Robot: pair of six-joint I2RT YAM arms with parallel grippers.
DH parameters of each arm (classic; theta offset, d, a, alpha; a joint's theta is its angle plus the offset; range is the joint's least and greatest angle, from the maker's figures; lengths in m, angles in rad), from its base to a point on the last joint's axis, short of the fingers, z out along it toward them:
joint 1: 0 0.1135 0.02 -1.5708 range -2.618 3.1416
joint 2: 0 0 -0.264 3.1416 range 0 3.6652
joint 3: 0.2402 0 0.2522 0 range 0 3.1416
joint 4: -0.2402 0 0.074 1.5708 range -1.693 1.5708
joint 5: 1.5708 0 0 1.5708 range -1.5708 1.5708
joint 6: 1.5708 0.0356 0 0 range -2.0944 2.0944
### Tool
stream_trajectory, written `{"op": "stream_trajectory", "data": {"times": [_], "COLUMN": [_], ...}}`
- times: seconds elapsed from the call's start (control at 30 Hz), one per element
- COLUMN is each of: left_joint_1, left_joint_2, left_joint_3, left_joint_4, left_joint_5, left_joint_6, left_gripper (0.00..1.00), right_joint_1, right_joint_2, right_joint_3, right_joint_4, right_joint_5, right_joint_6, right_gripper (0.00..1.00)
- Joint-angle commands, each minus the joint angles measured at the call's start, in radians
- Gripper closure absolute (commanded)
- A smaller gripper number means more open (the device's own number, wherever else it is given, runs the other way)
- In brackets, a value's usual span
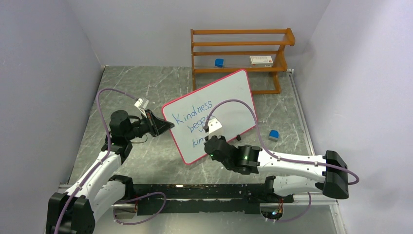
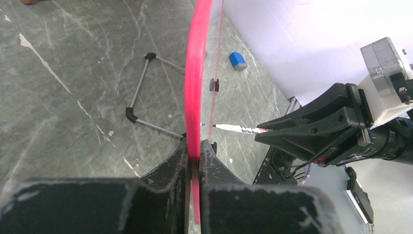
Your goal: Write a sentence on the whiteboard
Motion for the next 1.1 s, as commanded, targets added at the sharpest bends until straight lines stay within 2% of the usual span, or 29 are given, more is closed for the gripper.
{"op": "stream_trajectory", "data": {"times": [0.0,1.07], "left_joint_1": [-0.006,-0.006], "left_joint_2": [0.004,0.005], "left_joint_3": [0.026,0.026], "left_joint_4": [-0.007,-0.006], "left_joint_5": [-0.02,-0.016], "left_joint_6": [0.007,0.006], "left_gripper": [0.95,0.95], "right_joint_1": [-0.008,-0.031], "right_joint_2": [-0.023,-0.005], "right_joint_3": [-0.015,-0.035], "right_joint_4": [-0.004,0.096], "right_joint_5": [0.057,0.034], "right_joint_6": [0.018,-0.006], "right_gripper": [1.0,1.0]}}
